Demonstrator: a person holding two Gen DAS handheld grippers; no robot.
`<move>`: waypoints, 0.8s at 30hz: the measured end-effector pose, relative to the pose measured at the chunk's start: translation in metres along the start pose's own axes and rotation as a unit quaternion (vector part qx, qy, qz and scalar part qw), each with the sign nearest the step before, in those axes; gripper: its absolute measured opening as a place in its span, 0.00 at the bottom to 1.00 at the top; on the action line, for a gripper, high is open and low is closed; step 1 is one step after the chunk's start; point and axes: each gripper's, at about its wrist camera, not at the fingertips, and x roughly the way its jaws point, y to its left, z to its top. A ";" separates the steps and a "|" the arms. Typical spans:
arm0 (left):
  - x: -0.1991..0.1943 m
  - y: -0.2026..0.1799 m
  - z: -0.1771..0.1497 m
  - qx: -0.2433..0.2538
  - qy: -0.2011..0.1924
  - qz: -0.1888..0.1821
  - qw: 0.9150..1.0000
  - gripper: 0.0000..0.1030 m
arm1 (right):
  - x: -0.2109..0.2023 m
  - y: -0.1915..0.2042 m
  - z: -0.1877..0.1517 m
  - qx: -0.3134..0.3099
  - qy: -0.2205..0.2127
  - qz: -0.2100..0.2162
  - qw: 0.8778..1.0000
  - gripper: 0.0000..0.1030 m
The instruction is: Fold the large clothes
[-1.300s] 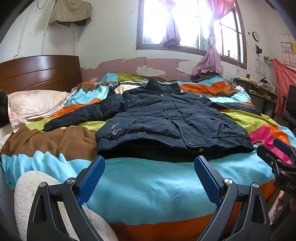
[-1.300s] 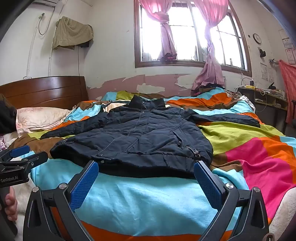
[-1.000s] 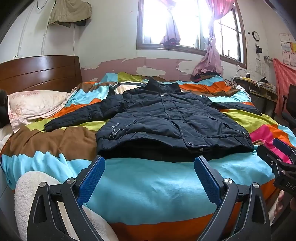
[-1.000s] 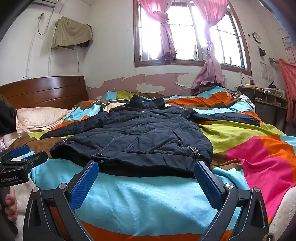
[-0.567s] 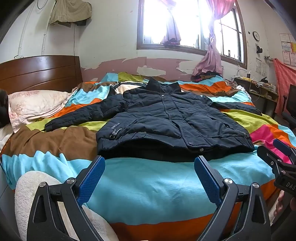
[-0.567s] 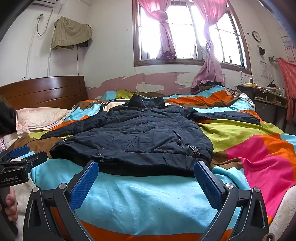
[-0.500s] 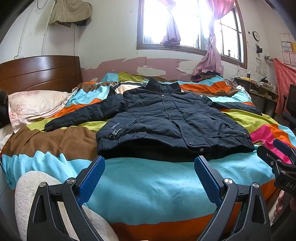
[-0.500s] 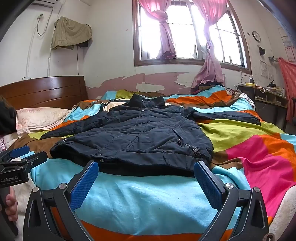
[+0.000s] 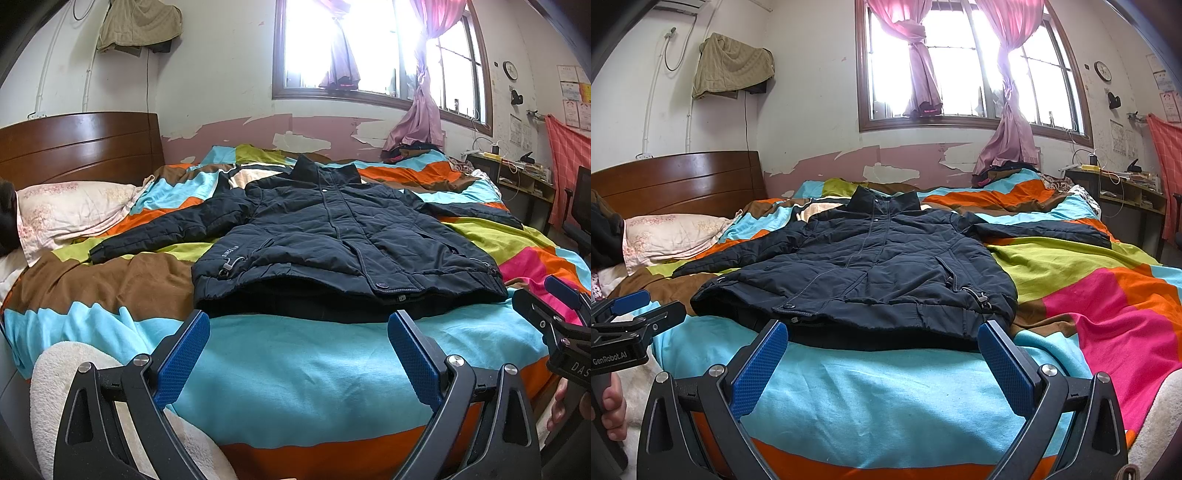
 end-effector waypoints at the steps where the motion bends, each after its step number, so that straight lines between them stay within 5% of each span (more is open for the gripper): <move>1: 0.000 0.000 0.000 0.000 0.000 0.000 1.000 0.92 | 0.000 -0.001 0.000 0.001 0.000 0.000 1.000 1.00; 24: 0.000 0.000 0.000 0.002 -0.001 0.001 1.000 0.92 | 0.000 0.000 -0.001 0.002 0.002 0.001 1.000 1.00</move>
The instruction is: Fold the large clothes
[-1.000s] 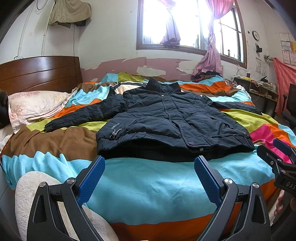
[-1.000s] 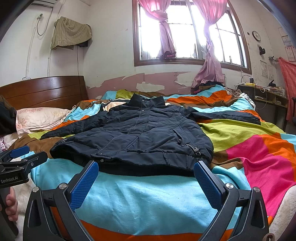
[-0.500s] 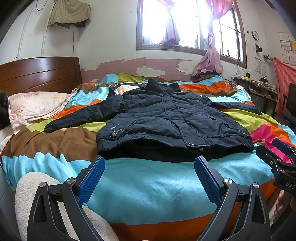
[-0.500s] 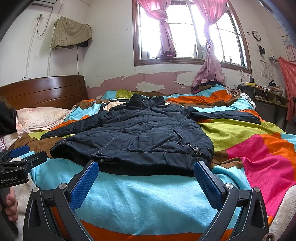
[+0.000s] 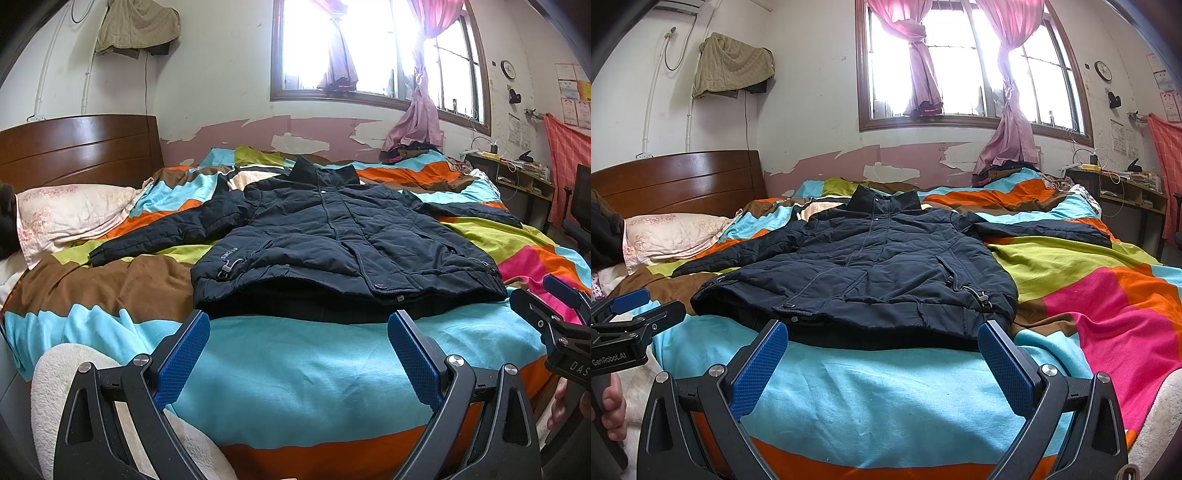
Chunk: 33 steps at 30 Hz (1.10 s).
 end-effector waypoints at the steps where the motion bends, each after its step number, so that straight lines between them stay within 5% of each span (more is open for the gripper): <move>1: 0.000 0.000 0.000 0.000 0.000 0.000 1.000 0.92 | 0.000 0.000 0.000 0.000 0.000 0.000 1.000 1.00; 33: 0.000 0.000 0.000 0.002 -0.001 0.001 1.000 0.92 | 0.003 0.000 0.001 0.001 0.002 0.001 1.000 1.00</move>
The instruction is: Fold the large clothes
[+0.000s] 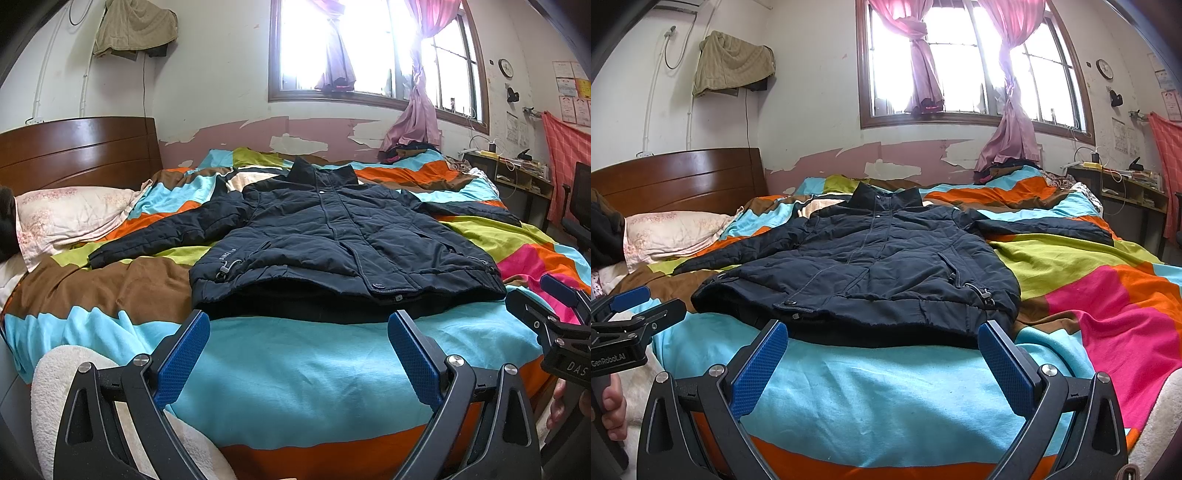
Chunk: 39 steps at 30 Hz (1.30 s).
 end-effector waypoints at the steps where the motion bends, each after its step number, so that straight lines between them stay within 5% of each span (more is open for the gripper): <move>1: 0.000 0.000 0.000 0.000 0.000 0.000 1.000 0.92 | 0.000 0.000 0.000 0.000 0.001 0.000 1.000 1.00; 15: 0.021 0.013 -0.003 -0.034 0.067 -0.028 0.997 0.92 | 0.022 -0.002 -0.018 0.020 0.072 -0.015 0.997 1.00; 26: 0.046 0.021 0.025 -0.021 0.110 0.011 0.994 0.92 | 0.032 -0.036 -0.005 0.044 0.124 -0.047 0.990 1.00; 39: 0.138 -0.041 0.119 0.036 0.137 -0.027 0.990 0.92 | 0.089 -0.177 0.086 0.089 0.089 -0.077 0.989 1.00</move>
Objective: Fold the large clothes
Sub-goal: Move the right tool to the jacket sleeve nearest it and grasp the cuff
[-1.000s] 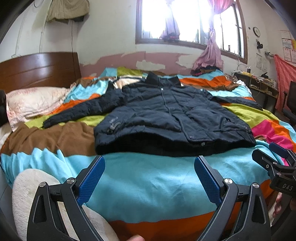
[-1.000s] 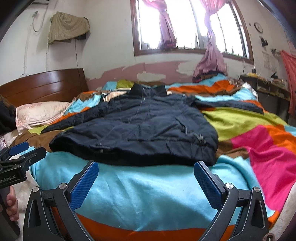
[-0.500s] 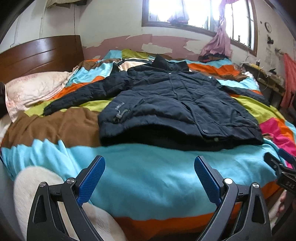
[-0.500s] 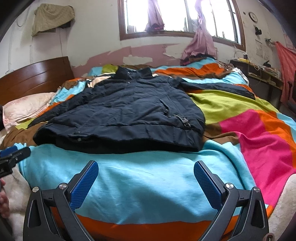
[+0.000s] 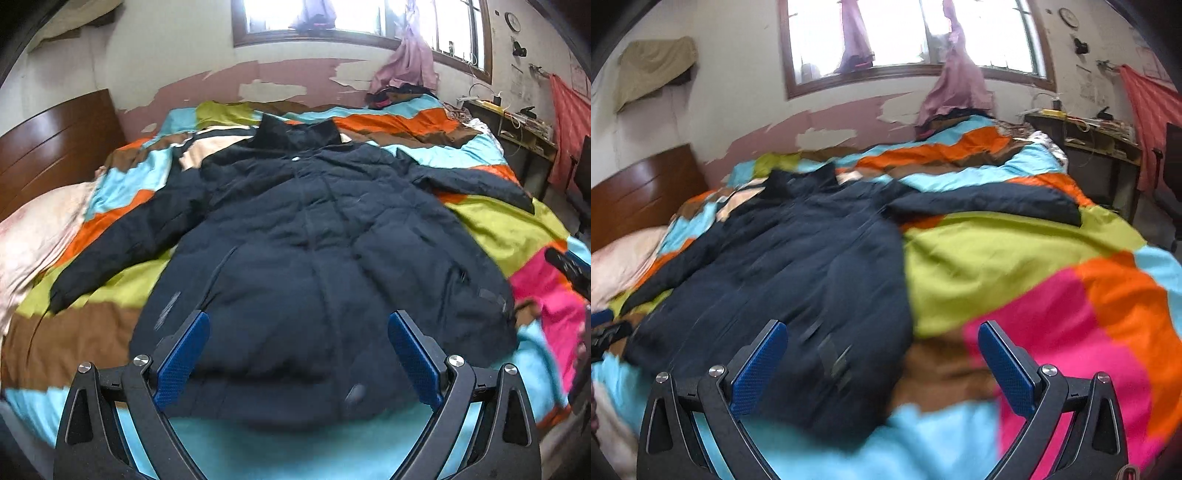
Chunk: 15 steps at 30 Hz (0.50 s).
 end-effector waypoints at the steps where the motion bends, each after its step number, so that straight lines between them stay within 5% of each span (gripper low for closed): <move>1: 0.008 -0.003 0.010 -0.005 0.002 -0.003 1.000 0.92 | 0.009 -0.013 0.014 0.009 -0.007 -0.003 1.000 1.00; 5: 0.044 -0.016 0.051 -0.029 0.024 -0.013 0.999 0.92 | 0.046 -0.064 0.066 0.065 -0.034 -0.003 0.997 1.00; 7: 0.061 -0.026 0.070 -0.019 0.017 0.010 1.000 0.92 | 0.067 -0.092 0.087 0.094 -0.049 0.004 0.994 1.00; 10: 0.083 -0.042 0.093 0.001 -0.002 0.045 0.999 0.92 | 0.109 -0.126 0.106 0.117 -0.020 -0.006 0.993 1.00; 15: 0.138 -0.079 0.129 0.047 -0.010 0.049 0.998 0.92 | 0.161 -0.176 0.116 0.172 -0.014 -0.037 0.984 1.00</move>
